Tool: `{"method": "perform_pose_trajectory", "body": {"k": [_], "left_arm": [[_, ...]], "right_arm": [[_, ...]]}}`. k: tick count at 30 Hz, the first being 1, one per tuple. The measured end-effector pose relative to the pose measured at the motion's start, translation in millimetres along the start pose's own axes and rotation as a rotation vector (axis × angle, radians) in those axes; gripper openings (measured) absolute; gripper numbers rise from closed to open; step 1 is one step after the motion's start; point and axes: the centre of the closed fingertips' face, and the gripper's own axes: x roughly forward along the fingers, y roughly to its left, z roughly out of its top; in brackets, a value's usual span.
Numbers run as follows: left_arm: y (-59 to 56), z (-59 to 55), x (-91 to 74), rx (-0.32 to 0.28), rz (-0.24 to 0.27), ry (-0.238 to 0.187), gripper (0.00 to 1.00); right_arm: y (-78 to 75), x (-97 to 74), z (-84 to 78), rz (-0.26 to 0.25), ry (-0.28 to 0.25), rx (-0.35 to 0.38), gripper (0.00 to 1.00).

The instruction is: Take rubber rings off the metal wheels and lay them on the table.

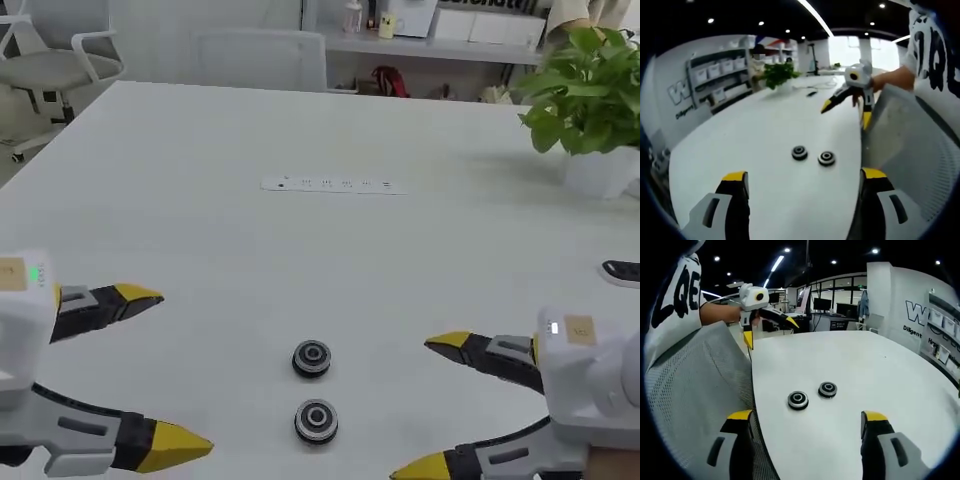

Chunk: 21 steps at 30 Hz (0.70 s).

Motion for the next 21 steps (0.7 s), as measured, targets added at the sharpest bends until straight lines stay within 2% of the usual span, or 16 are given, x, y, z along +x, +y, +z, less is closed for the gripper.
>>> {"method": "perform_pose_trajectory", "body": {"k": [21], "left_arm": [[1.6,7.1,10.3,0.054,-0.025,0.014,0.9]], "right_arm": [[-7.2,6.3,7.6,0.017,-0.009,-0.017,0.81]]}}
